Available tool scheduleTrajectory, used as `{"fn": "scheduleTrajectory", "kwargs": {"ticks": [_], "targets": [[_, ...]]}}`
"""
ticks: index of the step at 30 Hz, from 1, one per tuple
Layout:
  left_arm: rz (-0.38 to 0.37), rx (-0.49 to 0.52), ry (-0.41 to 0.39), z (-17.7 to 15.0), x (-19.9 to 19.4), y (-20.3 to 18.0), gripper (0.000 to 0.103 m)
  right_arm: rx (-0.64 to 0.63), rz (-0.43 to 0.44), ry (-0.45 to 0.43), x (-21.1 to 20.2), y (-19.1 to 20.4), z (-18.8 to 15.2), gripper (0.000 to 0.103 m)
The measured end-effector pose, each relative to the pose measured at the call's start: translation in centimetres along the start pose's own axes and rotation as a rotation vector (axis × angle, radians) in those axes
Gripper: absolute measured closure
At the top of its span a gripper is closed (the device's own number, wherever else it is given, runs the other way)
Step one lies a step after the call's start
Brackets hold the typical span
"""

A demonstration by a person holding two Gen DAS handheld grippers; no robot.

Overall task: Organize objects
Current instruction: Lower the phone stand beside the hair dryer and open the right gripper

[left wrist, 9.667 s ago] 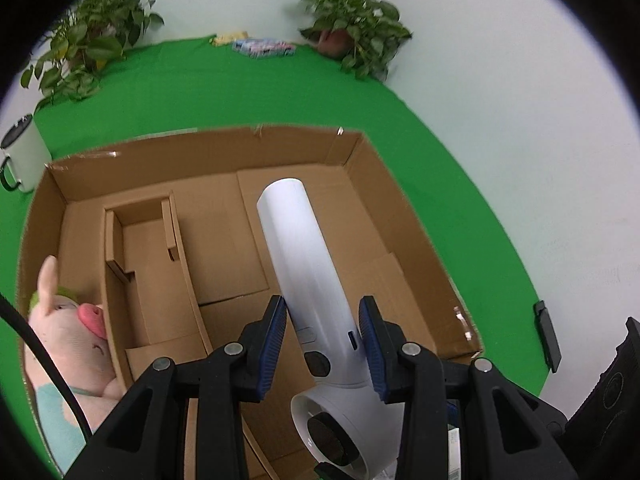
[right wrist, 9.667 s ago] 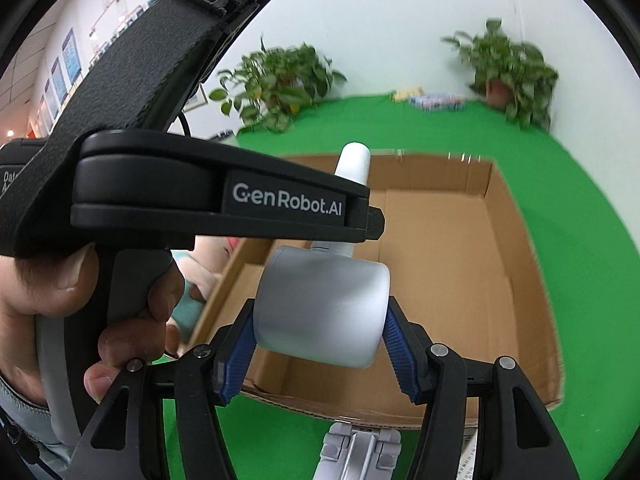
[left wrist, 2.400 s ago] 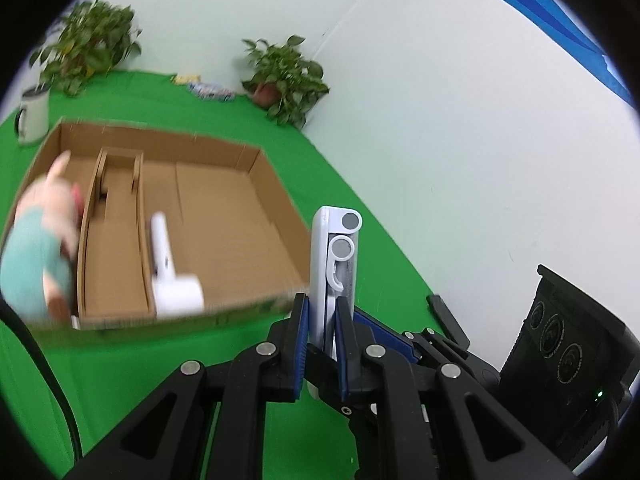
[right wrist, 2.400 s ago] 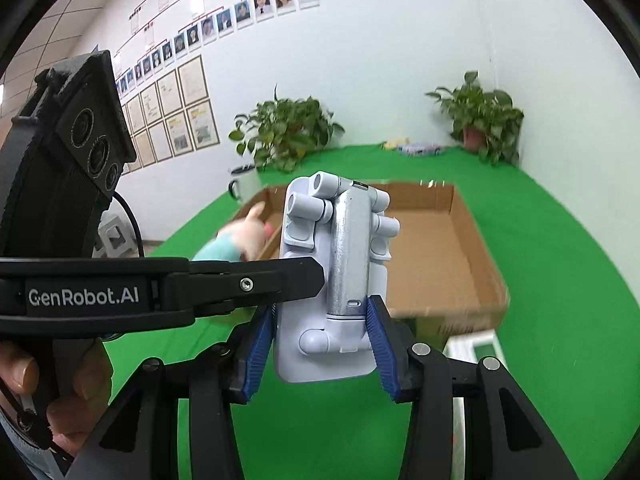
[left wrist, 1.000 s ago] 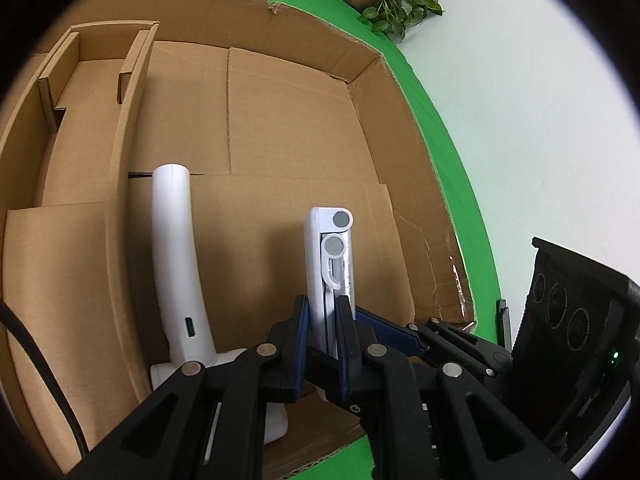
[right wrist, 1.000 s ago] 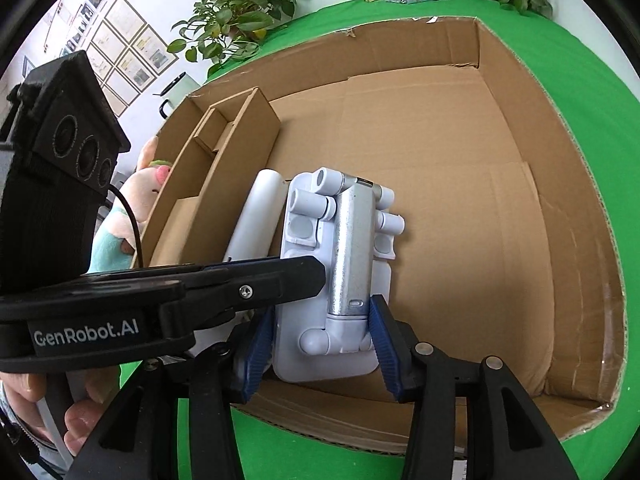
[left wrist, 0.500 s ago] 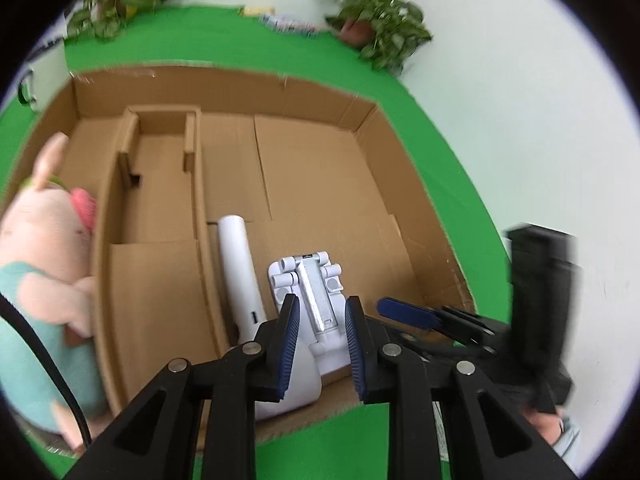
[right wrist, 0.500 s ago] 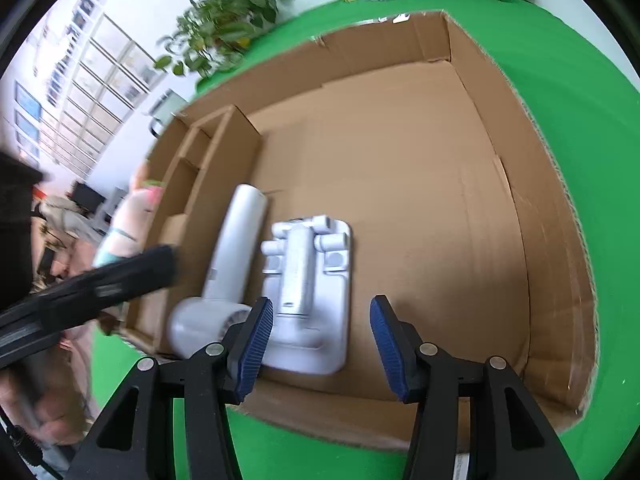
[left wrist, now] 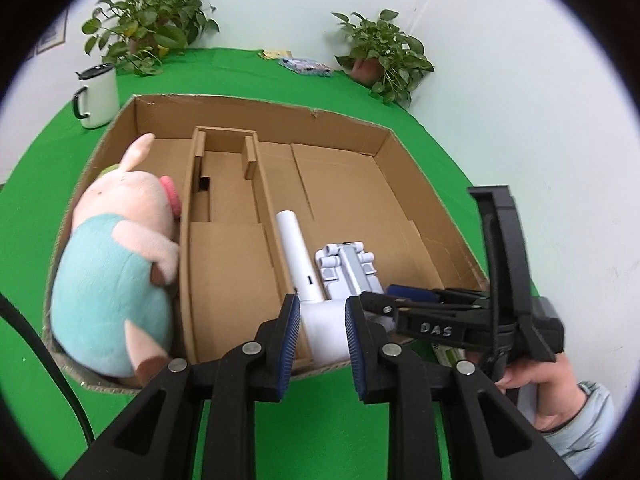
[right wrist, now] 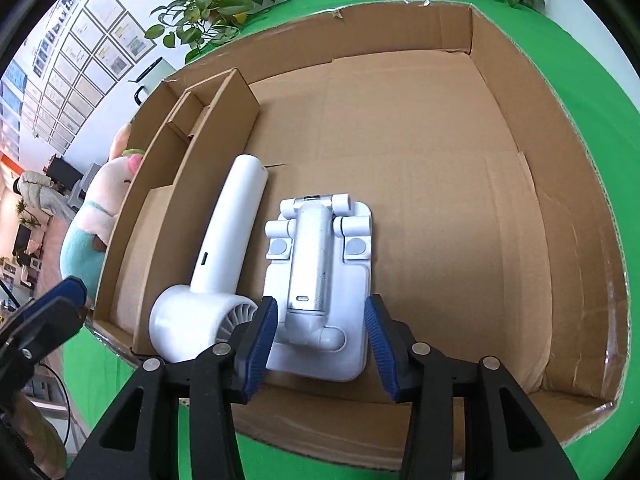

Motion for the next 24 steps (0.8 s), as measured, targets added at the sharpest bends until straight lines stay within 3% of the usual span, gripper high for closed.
{"fn": "scheduleTrajectory", "kwargs": {"ticks": [2,4,5,7,8,10,11,13,19,24], "targets": [[0.03,0.011,-0.047,-0.3,-0.8,0.0,0.081,-0.017,-0.082,-0.052,-1.3,-0.2,-0.3,0.057],[0.099,0.025,-0.125,-0.4,-2.4,0.2,0.076,-0.071,-0.162,-0.146,-3.5,0.5,-1.0,0.033],[0.145,0.032,-0.171,-0.6,-3.4,0.2,0.068,-0.1,-0.186,-0.198,-4.7,0.9,-1.5,0.007],[0.22,0.037,-0.291,-1.0,-5.7,-0.1,0.02,-0.184,-0.246,-0.368,-7.8,2.7,-3.3,0.001],[0.249,0.031,-0.345,-1.3,-6.7,-0.1,0.013,-0.213,-0.268,-0.422,-8.8,3.4,-4.2,0.001],[0.306,0.019,-0.439,-2.2,-8.6,-0.2,0.011,-0.239,-0.31,-0.514,-10.3,4.4,-6.7,0.001],[0.327,0.016,-0.45,-2.7,-8.9,-0.2,0.011,-0.24,-0.315,-0.536,-10.6,4.7,-7.7,0.001],[0.392,-0.006,-0.444,-3.8,-8.9,0.4,0.011,-0.233,-0.321,-0.566,-11.0,4.9,-9.5,0.001],[0.494,0.018,-0.404,-6.6,-7.9,0.6,0.011,-0.189,-0.324,-0.634,-11.6,5.3,-13.7,0.001],[0.505,0.031,-0.393,-7.7,-7.6,0.0,0.011,-0.166,-0.302,-0.659,-12.3,5.5,-15.6,0.001]]}}
Point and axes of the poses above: each gripper's, at about its wrist camera, not at the fingertips, and x roughly the way its jaws point, y to its left, z to its top, the point moved 10 cm from there along x, roughly the way its jaws point, and after that the axes turned 11 degrees about y, right-handed, at the moved point
